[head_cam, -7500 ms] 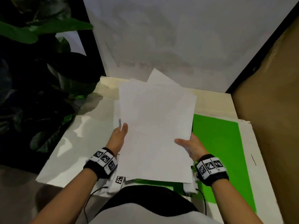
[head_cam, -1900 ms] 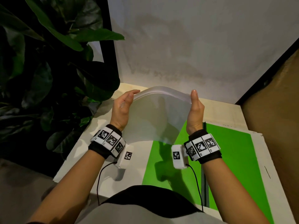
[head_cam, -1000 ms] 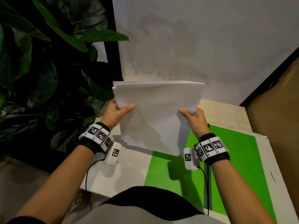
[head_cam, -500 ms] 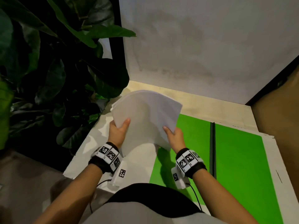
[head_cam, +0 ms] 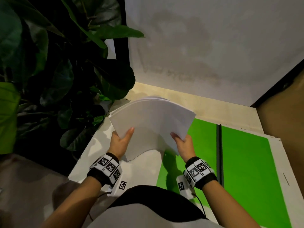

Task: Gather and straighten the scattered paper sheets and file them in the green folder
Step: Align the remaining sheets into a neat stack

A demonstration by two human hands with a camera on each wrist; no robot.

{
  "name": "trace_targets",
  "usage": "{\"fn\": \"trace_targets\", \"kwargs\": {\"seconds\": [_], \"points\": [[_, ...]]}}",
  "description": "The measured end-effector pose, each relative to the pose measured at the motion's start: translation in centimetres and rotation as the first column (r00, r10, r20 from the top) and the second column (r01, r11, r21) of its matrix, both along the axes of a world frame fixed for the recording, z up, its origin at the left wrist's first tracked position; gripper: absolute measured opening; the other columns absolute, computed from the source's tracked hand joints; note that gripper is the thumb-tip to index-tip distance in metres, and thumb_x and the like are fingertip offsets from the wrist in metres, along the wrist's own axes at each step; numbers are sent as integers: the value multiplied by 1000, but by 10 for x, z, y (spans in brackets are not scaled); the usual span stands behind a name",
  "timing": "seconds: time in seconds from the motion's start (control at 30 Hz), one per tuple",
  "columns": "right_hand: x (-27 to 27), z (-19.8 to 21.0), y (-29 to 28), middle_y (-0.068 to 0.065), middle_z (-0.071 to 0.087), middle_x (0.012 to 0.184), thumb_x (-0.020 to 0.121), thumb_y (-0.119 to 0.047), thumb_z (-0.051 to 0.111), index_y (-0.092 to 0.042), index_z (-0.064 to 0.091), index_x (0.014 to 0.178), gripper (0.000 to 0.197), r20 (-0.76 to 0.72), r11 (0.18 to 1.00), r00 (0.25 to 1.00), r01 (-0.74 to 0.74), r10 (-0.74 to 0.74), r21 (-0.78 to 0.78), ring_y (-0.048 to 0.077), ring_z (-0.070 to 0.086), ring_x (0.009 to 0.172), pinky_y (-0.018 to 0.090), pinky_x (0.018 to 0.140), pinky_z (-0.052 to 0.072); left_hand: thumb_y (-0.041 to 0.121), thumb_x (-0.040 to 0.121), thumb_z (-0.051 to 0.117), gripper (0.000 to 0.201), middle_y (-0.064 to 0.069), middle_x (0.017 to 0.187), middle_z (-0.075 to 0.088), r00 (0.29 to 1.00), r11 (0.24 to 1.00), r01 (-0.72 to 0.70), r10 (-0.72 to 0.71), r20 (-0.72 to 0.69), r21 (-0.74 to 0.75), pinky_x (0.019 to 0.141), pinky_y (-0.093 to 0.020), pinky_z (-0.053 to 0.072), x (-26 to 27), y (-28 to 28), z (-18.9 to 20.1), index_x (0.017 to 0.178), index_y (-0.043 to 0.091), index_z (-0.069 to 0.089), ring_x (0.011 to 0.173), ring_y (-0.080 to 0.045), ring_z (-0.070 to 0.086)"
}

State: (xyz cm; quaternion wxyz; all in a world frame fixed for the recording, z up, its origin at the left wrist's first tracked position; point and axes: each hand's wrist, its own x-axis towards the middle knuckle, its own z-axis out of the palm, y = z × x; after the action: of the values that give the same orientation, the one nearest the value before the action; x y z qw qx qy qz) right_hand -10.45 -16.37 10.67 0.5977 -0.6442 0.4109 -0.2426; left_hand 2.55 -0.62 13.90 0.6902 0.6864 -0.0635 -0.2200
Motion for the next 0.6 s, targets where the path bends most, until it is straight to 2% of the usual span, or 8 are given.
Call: {"fn": "trace_targets", "kwargs": {"seconds": [0.03, 0.13, 0.27, 0.37, 0.43, 0.47, 0.53, 0.6], "points": [[0, 0, 1, 9, 60, 99, 84, -2, 58, 7, 58, 109, 27, 18, 1000, 1000, 9, -9, -2, -14, 59, 65, 12, 66, 48, 9, 84, 59, 33, -3, 94, 56, 1000, 1000, 0, 0, 5, -6, 59, -4, 46, 1, 1, -2, 114, 4, 47, 80, -10, 54], [2, -3, 7, 10, 61, 101, 81, -3, 62, 4, 56, 110, 30, 14, 1000, 1000, 14, -14, 28, 13, 61, 87, 28, 86, 51, 8, 84, 59, 29, -1, 90, 56, 1000, 1000, 14, -14, -9, 2, 58, -4, 45, -2, -1, -2, 110, 7, 48, 84, -15, 54], [4, 26, -7, -10, 69, 80, 73, 5, 68, -10, 62, 95, 27, 111, 999, 994, 28, -23, -45, -12, 60, 65, 13, 65, 49, 5, 85, 57, 9, 4, 77, 55, 994, 995, 102, -102, 32, 3, 45, -2, 42, 9, -5, 6, 92, 8, 51, 59, 0, 59], [2, 87, -31, -17, 67, 79, 70, 3, 72, -28, 57, 82, 36, 160, 950, 983, -31, 85, -311, -12, 58, 67, 9, 67, 47, 11, 85, 59, 17, 4, 78, 57, 986, 987, 158, -159, 50, 21, 46, -2, 43, 21, -5, 5, 99, 2, 56, 70, -4, 55], [3, 132, -37, -1, 67, 83, 69, -3, 74, -30, 57, 80, 34, -5, 869, 969, -224, 248, -442, -4, 61, 69, 14, 70, 50, 12, 85, 59, 14, 4, 79, 60, 980, 981, 193, -194, 51, 25, 48, -4, 44, 25, -6, 4, 97, 5, 60, 72, -6, 57], [5, 150, -38, 3, 69, 83, 68, -9, 76, -29, 59, 81, 29, -195, 795, 932, -361, 304, -488, 4, 63, 69, 20, 73, 51, 13, 84, 59, 8, 4, 79, 60, 977, 978, 205, -207, 48, 29, 48, -4, 44, 26, -7, 3, 92, 10, 59, 73, -7, 57], [14, 169, -37, 3, 73, 88, 70, -23, 75, -26, 63, 93, 27, -601, 578, 752, -627, 272, -523, 15, 65, 79, 29, 77, 48, 15, 84, 60, 9, 4, 81, 61, 965, 966, 255, -257, 50, 44, 48, -6, 46, 25, -14, 3, 92, 13, 58, 74, -10, 59], [29, 168, -30, 7, 71, 101, 75, -30, 70, -23, 61, 106, 34, -776, 413, 604, -763, 183, -496, 26, 62, 95, 30, 76, 44, 15, 84, 60, 2, 8, 75, 65, 937, 939, 336, -341, 79, 73, 50, -7, 48, 22, -22, 7, 86, 16, 60, 68, -7, 63]]}}
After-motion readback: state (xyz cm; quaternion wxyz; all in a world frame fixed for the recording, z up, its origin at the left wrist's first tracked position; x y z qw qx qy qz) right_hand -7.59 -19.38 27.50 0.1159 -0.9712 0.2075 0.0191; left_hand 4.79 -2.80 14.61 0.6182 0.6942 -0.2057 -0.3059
